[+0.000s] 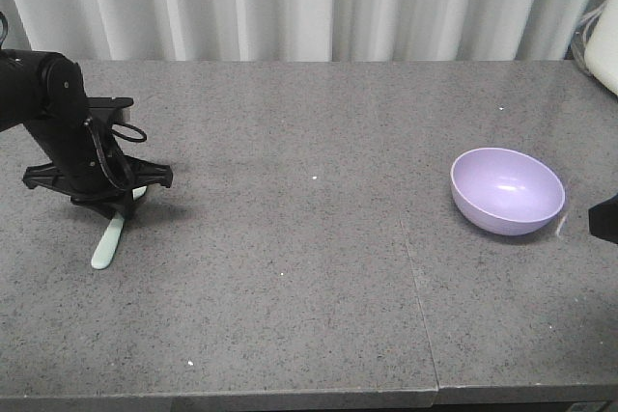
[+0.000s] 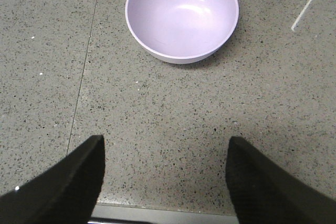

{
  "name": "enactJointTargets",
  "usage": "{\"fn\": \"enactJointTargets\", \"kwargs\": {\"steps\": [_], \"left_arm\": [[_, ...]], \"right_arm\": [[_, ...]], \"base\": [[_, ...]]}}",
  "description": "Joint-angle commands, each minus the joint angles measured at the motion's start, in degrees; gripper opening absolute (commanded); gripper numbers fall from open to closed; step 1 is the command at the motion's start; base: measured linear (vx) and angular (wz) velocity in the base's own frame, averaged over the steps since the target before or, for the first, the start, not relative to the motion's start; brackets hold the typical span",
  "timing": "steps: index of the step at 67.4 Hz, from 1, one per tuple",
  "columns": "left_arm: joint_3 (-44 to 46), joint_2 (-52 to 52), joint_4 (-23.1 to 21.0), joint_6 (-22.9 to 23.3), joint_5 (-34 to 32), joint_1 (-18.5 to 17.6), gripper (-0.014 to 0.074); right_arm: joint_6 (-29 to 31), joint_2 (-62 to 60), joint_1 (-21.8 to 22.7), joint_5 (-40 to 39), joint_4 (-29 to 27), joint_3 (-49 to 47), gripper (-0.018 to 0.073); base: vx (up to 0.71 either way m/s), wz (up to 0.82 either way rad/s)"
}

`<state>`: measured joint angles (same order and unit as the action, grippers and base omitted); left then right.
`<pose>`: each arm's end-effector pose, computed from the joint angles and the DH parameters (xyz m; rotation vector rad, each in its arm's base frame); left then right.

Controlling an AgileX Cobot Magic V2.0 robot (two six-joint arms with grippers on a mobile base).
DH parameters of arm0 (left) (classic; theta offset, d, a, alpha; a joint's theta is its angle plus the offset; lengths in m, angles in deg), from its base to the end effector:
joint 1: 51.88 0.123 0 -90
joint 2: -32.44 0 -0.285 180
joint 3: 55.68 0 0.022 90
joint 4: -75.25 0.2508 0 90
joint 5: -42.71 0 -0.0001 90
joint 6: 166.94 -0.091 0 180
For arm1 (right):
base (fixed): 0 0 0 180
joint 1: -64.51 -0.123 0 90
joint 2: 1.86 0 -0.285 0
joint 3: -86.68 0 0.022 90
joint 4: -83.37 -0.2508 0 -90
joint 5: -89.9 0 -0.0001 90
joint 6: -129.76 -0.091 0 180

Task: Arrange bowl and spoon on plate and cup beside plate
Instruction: 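Close the left gripper on the spoon handle and lift it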

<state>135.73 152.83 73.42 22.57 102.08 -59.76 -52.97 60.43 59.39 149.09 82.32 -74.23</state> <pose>0.4026 -0.0582 0.2190 -0.0617 2.9431 -0.0878 0.1691 0.0166 0.3643 -0.0466 2.4546 0.0836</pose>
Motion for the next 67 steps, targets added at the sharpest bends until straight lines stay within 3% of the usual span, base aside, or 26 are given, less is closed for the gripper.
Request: {"fn": "enactJointTargets", "kwargs": {"steps": [1,20,51,67], "left_arm": [[1.78,-2.79,-0.08,-0.21,-1.49,-0.25,-0.0009],[1.78,-9.91,-0.08,-0.95,-0.39,-0.25,-0.0008],[1.78,-30.46,-0.09,-3.1,10.12,-0.25,-0.0006],[1.6,-38.48,-0.09,-4.09,12.37,-0.25,-0.0006]], "right_arm": [[0.33,-0.4,0.21,-2.91,0.56,-1.88,0.049],[0.33,-0.4,0.21,-2.91,0.56,-1.88,0.049],[0.33,-0.4,0.21,-3.11,0.56,-1.88,0.049],[0.33,-0.4,0.21,-3.11,0.56,-1.88,0.049]], "base": [[0.0,0.0],[0.0,0.0],[0.0,0.0],[0.0,0.0]]}}
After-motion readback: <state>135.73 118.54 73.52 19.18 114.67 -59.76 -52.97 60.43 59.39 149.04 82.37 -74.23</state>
